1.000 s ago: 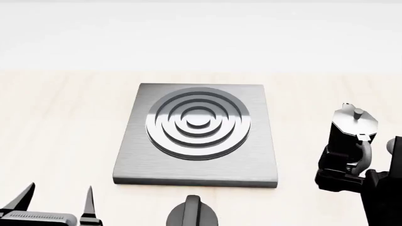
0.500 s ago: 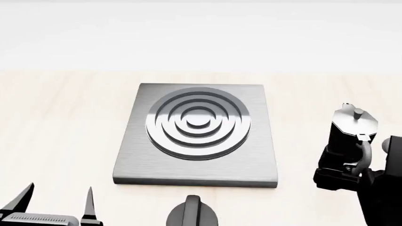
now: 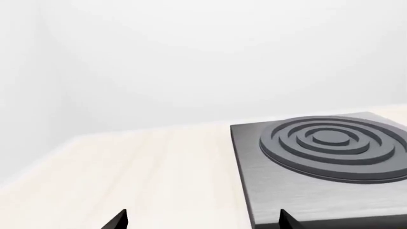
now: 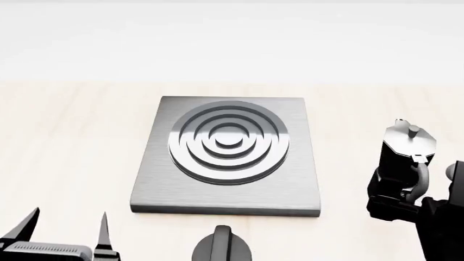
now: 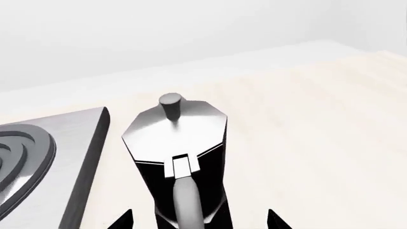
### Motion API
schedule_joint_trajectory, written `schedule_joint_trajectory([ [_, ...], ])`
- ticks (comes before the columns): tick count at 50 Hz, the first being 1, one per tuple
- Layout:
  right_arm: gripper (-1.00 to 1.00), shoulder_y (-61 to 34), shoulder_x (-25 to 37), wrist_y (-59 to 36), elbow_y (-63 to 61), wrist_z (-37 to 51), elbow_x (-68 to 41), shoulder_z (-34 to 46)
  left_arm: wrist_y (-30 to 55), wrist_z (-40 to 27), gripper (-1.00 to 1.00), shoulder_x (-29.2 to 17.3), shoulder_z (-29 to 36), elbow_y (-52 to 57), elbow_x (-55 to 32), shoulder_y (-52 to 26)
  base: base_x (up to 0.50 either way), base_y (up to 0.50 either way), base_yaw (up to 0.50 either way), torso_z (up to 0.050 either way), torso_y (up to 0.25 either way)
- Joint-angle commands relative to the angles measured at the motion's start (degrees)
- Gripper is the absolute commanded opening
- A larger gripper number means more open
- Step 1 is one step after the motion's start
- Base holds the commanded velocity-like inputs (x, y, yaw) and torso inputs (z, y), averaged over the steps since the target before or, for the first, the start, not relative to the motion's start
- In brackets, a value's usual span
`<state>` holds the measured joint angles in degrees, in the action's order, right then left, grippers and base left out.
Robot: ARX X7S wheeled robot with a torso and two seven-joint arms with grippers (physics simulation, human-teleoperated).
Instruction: Put the moka pot on the stove.
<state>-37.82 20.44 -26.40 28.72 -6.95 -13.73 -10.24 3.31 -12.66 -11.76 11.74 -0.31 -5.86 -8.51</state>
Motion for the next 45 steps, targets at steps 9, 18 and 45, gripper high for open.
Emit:
schedule_joint_trajectory([
  [9, 1.00, -3.17, -0.48, 5.79, 9.38, -1.38, 0.93, 0.60, 0.14, -0.19, 1.00, -0.17, 0.51, -0.54, -0.25, -0.90, 0.00, 0.00, 0.00, 0.000, 0.000],
  [18, 1.00, -4.69, -0.62, 7.36, 12.07, -1.81, 1.63, 1.55, 0.07, -0.47, 1.00, -0.40, 0.71, -0.36, -0.36, -0.76, 0.00, 0.00, 0.00, 0.000, 0.000],
  [45, -1.00, -2.96, -0.10, 6.35, 10.46, -1.29, 2.24, 2.49, -0.02, -0.95, 1.00, -0.76, 1.42, -0.77, -0.90, -1.08, 0.00, 0.00, 0.00, 0.000, 0.000],
])
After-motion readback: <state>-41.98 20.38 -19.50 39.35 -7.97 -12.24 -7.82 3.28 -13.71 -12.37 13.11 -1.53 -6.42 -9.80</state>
